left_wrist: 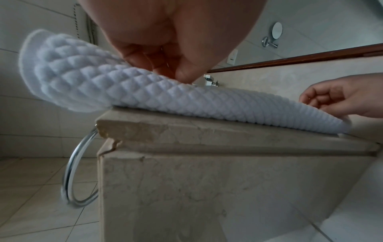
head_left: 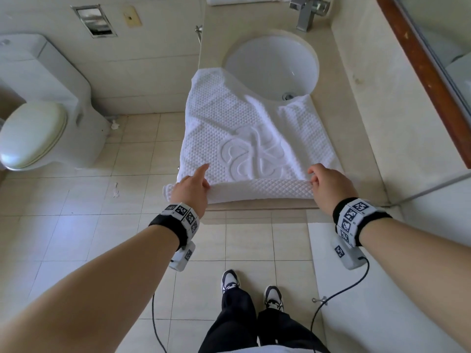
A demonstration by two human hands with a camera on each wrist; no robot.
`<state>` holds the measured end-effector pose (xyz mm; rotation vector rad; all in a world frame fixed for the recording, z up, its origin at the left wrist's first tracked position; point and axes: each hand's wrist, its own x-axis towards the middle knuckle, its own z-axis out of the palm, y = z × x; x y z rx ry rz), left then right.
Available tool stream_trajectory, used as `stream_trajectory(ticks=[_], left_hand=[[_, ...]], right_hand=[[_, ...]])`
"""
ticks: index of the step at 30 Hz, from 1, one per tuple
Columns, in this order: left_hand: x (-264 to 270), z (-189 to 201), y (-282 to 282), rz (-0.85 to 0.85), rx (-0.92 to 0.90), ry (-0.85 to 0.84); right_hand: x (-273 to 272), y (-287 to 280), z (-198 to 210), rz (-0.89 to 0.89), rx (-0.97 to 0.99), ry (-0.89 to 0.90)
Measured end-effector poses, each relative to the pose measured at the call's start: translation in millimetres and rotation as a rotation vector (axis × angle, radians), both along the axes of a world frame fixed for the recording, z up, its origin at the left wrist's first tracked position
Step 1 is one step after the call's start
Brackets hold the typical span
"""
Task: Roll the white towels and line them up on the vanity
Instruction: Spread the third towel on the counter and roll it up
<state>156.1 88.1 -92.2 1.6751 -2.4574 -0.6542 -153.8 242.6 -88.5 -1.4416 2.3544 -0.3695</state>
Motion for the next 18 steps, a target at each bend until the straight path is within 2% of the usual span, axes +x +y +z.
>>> stream_trajectory(ticks=[4,8,10,18], left_hand=[[10.8,0.3,11.2,-0.012,0.03,0.087],[20.9,-2.6,21.1,-0.095,0.016,0.078],[18.7,-5.3,20.5,-0.08,-0.008,0.071],[10.7,-2.1,9.9,-0.05,0.012,0.048]], right_hand=[[2.2,13.4,-1.9,0.038,-0.047,-0.006],[-0.7,21.1,-4.2,0.119,-0.025,0.113],[-2.4,20.5,-6.0,0.137,-0.036,0.165],[-13.4,12.8,0.1,0.175,-0.034,0.137]])
